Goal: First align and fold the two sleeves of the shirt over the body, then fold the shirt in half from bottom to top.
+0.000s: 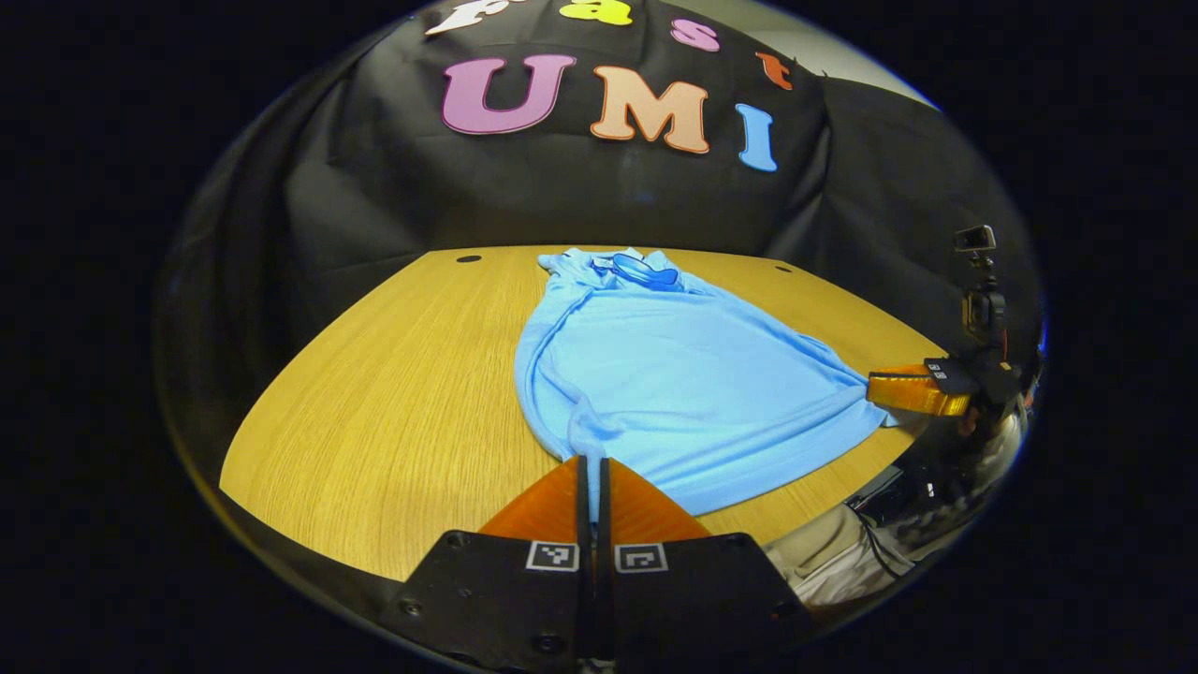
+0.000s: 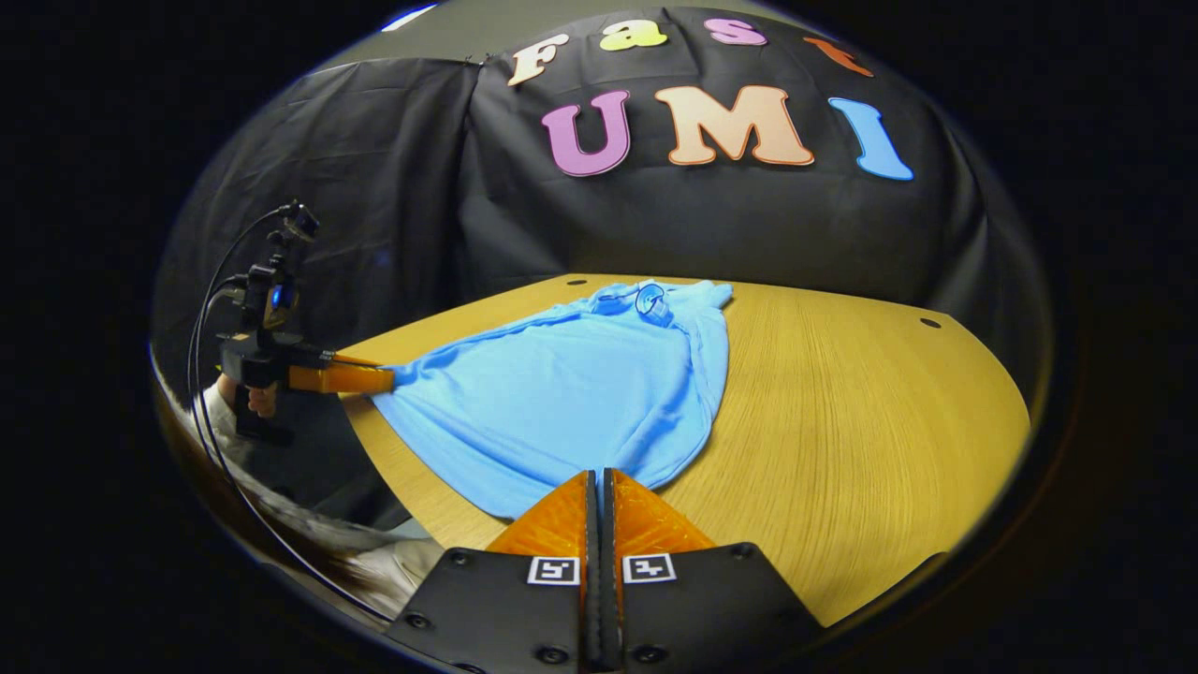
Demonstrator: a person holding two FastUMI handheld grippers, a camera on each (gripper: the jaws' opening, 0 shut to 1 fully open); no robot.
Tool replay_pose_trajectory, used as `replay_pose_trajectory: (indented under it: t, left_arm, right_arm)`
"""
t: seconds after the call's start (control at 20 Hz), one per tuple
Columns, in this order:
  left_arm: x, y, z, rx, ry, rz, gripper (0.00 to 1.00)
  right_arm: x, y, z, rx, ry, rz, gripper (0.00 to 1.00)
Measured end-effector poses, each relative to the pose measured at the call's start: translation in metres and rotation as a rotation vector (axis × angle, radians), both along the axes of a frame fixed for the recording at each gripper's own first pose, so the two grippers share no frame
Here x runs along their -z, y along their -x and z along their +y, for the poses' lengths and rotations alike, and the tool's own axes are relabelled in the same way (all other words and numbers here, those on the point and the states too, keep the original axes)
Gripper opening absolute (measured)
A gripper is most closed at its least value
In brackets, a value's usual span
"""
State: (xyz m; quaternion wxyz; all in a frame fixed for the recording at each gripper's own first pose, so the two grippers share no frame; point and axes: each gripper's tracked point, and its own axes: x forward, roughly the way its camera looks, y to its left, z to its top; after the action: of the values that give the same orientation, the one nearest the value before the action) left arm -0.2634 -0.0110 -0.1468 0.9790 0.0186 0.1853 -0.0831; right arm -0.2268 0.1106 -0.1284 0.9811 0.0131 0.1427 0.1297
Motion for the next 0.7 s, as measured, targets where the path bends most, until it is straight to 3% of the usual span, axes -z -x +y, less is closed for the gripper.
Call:
replay_pose_trajectory:
  t: [0.5,0.7]
  left_arm:
    - [-0.082,-0.077,-0.005,0.012,-0.011,-0.146,0.00]
    - [-0.104,-0.121,-0.001,0.002,0.032,-0.165,0.00]
  right_arm:
    - [-0.067,-0.071,-0.019,0.050,0.023,-0.086,0.02]
    - [-0.088,-0.112,-0.033,0.075,0.025,-0.086,0.02]
